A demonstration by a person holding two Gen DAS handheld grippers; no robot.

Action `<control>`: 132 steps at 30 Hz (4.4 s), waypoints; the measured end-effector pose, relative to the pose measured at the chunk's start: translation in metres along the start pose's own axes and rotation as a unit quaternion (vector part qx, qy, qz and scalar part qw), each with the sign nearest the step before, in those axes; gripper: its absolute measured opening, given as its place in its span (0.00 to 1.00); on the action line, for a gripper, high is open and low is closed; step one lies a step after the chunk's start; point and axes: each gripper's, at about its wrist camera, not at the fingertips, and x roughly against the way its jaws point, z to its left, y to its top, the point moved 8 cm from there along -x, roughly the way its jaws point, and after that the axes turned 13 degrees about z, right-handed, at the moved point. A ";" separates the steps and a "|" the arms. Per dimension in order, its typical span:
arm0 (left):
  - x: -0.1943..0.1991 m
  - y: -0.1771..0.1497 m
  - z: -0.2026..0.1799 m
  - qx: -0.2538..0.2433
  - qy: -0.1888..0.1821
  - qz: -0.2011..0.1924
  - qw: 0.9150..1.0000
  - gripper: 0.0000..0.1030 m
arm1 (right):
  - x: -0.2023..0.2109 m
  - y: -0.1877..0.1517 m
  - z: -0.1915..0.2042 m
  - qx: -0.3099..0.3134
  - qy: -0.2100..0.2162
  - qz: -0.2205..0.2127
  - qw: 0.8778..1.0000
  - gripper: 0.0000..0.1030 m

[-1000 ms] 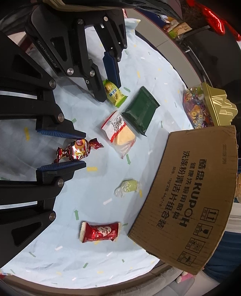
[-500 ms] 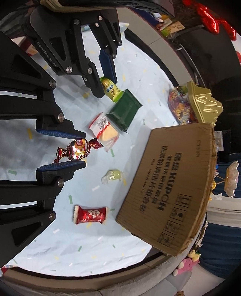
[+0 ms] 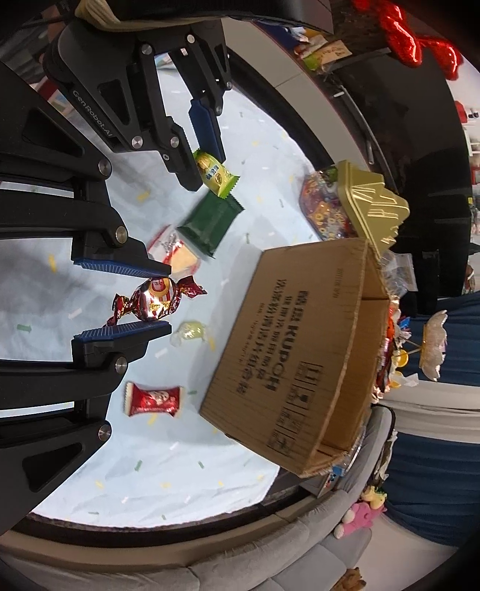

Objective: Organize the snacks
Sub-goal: 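Lift and carry the biscuit pack and chocolate over the cardboard box with both tools, then open both grippers to drop the biscuit pack and chocolate into the box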

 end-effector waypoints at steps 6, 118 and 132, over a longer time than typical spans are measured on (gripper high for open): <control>0.010 0.011 -0.003 0.000 0.002 -0.011 1.000 0.26 | 0.011 0.008 -0.007 -0.006 -0.006 -0.012 1.000 0.25; 0.015 0.215 0.016 0.013 0.007 -0.066 0.998 0.72 | 0.042 0.166 -0.117 -0.089 -0.058 -0.089 0.990 0.74; 0.049 0.194 0.024 0.021 0.020 -0.085 0.996 0.77 | 0.067 0.150 -0.100 -0.086 -0.065 -0.098 0.989 0.74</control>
